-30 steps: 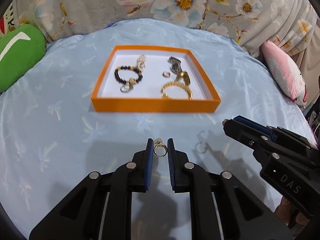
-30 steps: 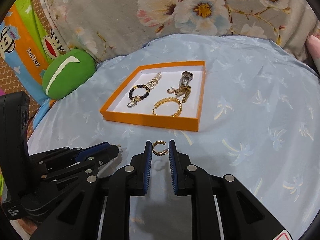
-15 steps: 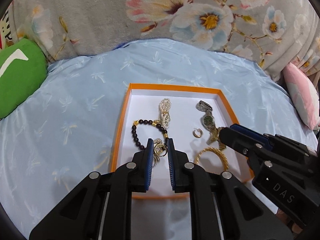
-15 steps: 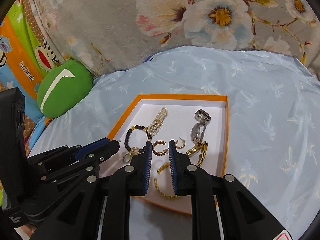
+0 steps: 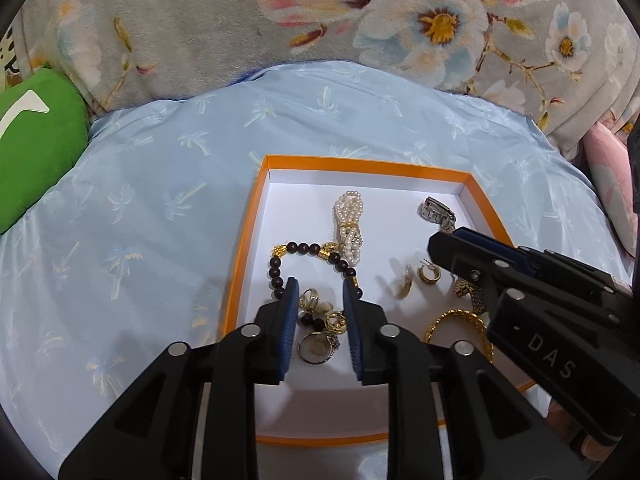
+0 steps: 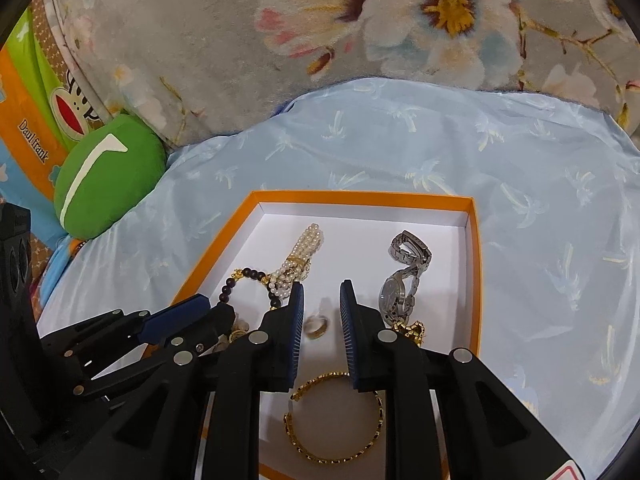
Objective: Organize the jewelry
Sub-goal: 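Lower the gold ring and hoop earring into the box and open both tools, then withdraw both tools from the orange box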
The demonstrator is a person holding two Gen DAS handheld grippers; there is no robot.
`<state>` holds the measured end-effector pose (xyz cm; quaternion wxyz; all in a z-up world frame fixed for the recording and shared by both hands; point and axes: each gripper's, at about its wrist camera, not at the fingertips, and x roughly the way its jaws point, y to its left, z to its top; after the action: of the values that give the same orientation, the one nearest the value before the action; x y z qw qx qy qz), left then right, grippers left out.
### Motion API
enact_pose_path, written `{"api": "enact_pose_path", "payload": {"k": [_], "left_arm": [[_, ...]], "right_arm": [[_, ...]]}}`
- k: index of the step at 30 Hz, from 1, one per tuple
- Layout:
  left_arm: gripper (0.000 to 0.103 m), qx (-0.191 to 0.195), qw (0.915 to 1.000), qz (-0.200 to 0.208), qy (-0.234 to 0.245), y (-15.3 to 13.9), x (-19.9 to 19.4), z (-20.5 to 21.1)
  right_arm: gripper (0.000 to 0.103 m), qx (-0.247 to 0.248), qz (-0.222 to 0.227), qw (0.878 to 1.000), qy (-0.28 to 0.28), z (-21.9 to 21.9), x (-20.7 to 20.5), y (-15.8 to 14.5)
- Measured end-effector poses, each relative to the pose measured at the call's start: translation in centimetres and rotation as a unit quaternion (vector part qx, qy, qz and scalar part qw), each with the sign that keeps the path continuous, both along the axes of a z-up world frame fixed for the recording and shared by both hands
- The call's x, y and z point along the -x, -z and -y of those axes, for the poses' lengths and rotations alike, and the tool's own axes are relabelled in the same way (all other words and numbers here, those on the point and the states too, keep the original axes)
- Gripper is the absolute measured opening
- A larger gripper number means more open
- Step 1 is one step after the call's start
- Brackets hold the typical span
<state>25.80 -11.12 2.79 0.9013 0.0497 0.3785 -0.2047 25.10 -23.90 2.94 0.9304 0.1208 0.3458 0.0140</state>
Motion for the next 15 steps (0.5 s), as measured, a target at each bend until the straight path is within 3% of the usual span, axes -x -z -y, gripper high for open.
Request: {"api": "enact_pose_path", "payload": {"k": [15], "left_arm": [[0.023,-0.012,0.9995,0.028,-0.004,-1.0,2.3,-0.3]], "right_arm": [[0.025,-0.010,0.025,0.999,0.022,1.0,4.2,-1.6]]}}
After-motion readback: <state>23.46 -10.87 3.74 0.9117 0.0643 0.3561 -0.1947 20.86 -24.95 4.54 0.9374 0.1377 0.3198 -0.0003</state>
